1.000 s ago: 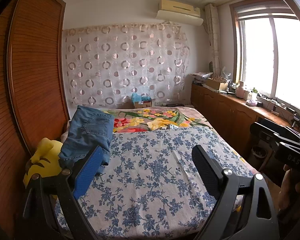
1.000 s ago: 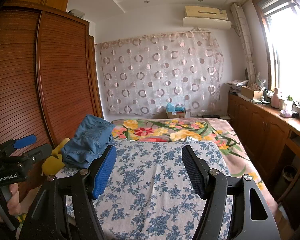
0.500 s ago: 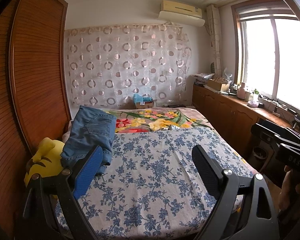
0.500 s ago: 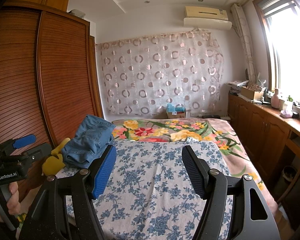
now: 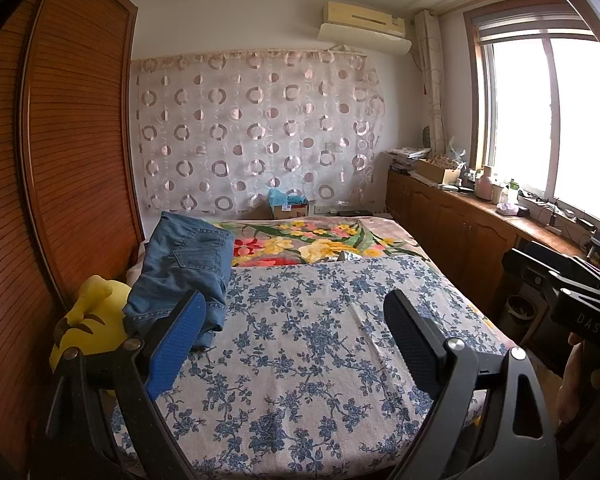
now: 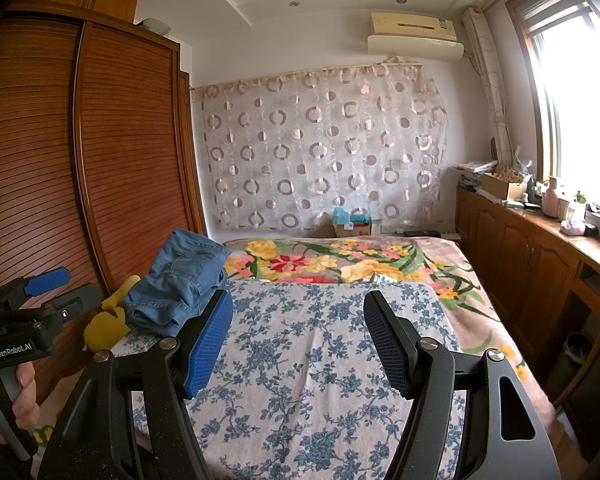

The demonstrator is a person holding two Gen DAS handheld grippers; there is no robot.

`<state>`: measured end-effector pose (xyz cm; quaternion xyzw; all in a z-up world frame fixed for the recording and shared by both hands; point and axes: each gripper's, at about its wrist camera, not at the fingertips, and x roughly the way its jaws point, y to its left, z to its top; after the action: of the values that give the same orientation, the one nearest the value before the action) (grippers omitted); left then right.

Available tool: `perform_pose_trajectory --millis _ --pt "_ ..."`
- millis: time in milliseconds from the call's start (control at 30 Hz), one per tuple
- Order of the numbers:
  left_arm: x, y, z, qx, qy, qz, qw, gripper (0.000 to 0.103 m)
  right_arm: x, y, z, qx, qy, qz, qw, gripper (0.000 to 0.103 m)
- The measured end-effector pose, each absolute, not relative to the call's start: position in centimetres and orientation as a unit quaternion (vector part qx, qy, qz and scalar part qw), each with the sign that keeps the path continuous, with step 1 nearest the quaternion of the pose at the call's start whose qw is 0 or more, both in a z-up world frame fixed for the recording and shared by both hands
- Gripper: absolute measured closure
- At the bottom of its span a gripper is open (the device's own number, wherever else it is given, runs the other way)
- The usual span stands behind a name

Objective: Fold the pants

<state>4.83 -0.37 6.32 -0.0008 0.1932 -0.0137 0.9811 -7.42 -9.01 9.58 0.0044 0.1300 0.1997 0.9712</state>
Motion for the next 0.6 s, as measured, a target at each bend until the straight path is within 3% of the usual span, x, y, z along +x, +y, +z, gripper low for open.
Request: perform_pose_trajectory --millis 600 --pt "4.17 -0.35 6.52 -0.003 0.19 -0.015 0.982 0.012 -7.43 -9.4 9.54 0.004 0.128 0.202 0.971 0.033"
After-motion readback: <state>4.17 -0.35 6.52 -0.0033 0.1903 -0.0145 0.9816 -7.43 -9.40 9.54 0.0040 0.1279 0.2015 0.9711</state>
